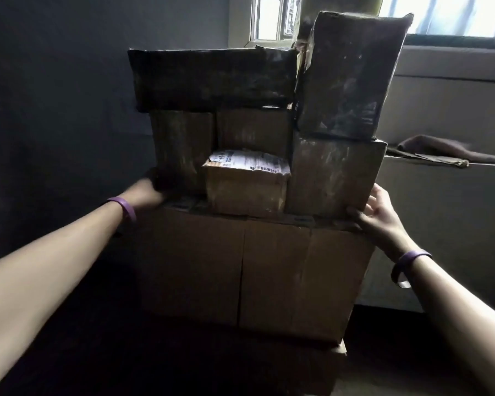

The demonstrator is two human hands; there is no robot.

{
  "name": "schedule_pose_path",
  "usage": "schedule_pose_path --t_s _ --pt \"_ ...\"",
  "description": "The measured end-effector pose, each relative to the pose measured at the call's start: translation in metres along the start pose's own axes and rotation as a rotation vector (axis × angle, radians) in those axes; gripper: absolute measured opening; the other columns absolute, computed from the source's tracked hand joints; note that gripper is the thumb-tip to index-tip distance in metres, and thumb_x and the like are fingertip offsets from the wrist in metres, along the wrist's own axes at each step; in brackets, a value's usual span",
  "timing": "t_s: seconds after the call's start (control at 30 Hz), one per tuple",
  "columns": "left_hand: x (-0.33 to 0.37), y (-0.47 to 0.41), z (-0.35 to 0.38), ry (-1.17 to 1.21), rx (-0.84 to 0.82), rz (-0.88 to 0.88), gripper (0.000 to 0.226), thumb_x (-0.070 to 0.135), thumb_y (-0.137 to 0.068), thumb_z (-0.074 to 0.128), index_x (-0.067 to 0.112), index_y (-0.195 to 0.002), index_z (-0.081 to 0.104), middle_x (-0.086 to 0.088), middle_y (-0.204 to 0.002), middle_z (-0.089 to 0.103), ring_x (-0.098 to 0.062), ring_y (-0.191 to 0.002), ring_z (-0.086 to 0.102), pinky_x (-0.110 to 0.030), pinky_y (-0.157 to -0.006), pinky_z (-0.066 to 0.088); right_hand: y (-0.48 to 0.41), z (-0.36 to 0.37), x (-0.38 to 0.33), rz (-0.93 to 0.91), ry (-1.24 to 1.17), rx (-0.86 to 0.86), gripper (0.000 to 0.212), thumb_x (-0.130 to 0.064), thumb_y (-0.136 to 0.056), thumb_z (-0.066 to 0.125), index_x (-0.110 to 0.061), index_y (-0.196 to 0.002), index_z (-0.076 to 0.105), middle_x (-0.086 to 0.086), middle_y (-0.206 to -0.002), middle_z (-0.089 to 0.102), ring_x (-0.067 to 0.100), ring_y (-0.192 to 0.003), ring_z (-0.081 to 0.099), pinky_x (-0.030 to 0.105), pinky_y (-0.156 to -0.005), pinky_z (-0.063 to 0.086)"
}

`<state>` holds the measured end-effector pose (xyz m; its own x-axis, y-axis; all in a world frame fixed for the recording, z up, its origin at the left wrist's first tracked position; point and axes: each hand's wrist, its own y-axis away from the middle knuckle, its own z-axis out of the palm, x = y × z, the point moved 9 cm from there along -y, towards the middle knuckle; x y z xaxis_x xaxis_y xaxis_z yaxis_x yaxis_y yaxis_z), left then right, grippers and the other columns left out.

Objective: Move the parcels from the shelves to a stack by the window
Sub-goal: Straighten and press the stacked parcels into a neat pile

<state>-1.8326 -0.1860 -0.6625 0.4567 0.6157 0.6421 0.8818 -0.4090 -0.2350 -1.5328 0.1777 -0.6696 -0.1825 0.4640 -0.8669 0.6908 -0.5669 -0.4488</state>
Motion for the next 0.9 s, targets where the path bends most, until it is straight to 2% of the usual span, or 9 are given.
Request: schedule_pose_path --t_s 0.1,0.2,0.3,0.43,0.5,0.63,0.7,0.77,0.9 --pt "0.014 0.004 -0.018 0.141 0.014 0.006 0.066 0.009 -0.088 0.069 0.004 -0.146 0.038 -0.017 -0.136 0.057 -0.021 -0.118 0.055 -0.027 -0.097 0.04 0.001 -0.007 -0.02 0.055 -0.013 0.025 0.095 0.012 -0.089 0.063 -0.015 -0.158 0.004 0.004 -0.139 0.049 0.015 -0.115 0.057 0.017 -0.085 0.052" --pt "0.029 0.003 -0.038 0.25 0.069 -0.008 0.082 0.01 -0.091 0.068 0.002 -0.154 0.016 -0.019 -0.142 0.049 -0.027 -0.128 0.05 -0.018 -0.093 0.035 -0.007 -0.014 -0.043 0.089 -0.095 0.055 0.098 0.01 -0.086 0.067 -0.021 -0.158 0.008 0.005 -0.141 0.052 0.017 -0.118 0.06 0.019 -0.089 0.054" --pt "0.048 -0.002 -0.056 0.342 0.122 -0.031 0.072 0.024 -0.09 0.07 0.004 -0.147 0.032 -0.014 -0.141 0.051 -0.019 -0.122 0.05 -0.016 -0.09 0.036 -0.016 -0.016 -0.061 0.14 -0.104 0.053 0.084 0.001 -0.088 0.069 -0.019 -0.155 0.023 0.01 -0.134 0.06 0.016 -0.116 0.062 0.018 -0.087 0.056" --pt "0.06 -0.01 -0.059 0.449 0.06 -0.134 0.06 0.036 -0.091 0.067 0.004 -0.137 0.046 -0.01 -0.131 0.058 -0.019 -0.111 0.058 -0.027 -0.092 0.044 -0.023 -0.016 -0.064 0.271 -0.053 0.045 0.054 -0.012 -0.092 0.068 -0.017 -0.139 0.044 0.01 -0.121 0.067 0.006 -0.094 0.065 0.011 -0.067 0.053" --pt "0.062 -0.012 -0.061 0.46 0.041 -0.186 0.058 0.038 -0.09 0.068 0.005 -0.134 0.049 -0.009 -0.127 0.061 -0.018 -0.106 0.059 -0.026 -0.088 0.045 -0.025 -0.018 -0.063 0.315 0.049 0.061 0.045 -0.016 -0.091 0.071 -0.012 -0.13 0.051 0.014 -0.121 0.067 0.009 -0.093 0.063 0.016 -0.074 0.051" --pt "0.064 -0.016 -0.061 0.518 0.0 -0.307 0.073 0.047 -0.084 0.072 0.005 -0.137 0.045 -0.011 -0.132 0.059 -0.025 -0.12 0.059 -0.04 -0.106 0.045 -0.022 -0.014 -0.061 0.469 0.096 0.073 0.058 -0.036 -0.086 0.076 -0.009 -0.13 0.05 0.011 -0.12 0.067 0.02 -0.104 0.065 0.042 -0.092 0.055" --pt "0.065 -0.018 -0.059 0.586 -0.017 -0.388 0.083 0.056 -0.08 0.071 0.005 -0.139 0.042 -0.01 -0.135 0.057 -0.027 -0.122 0.057 -0.043 -0.108 0.044 -0.02 -0.01 -0.063 0.552 0.03 0.099 0.059 -0.051 -0.082 0.074 -0.013 -0.12 0.05 0.005 -0.109 0.067 0.017 -0.088 0.065 0.037 -0.076 0.055" --pt "0.063 -0.022 -0.06 0.588 -0.042 -0.448 0.088 0.064 -0.078 0.069 0.005 -0.138 0.043 -0.009 -0.133 0.057 -0.027 -0.12 0.058 -0.043 -0.108 0.044 -0.022 -0.008 -0.063 0.585 0.009 0.107 0.062 -0.063 -0.076 0.07 -0.019 -0.112 0.046 0.005 -0.099 0.059 0.01 -0.074 0.054 0.03 -0.065 0.045" --pt "0.058 -0.028 -0.056 0.557 -0.116 -0.46 0.1 0.071 -0.067 0.069 0.004 -0.138 0.045 -0.013 -0.132 0.06 -0.029 -0.12 0.059 -0.045 -0.106 0.045 -0.021 -0.013 -0.055 0.626 0.047 0.145 0.076 -0.07 -0.066 0.067 -0.019 -0.12 0.048 0.005 -0.104 0.063 0.021 -0.091 0.058 0.05 -0.082 0.051"
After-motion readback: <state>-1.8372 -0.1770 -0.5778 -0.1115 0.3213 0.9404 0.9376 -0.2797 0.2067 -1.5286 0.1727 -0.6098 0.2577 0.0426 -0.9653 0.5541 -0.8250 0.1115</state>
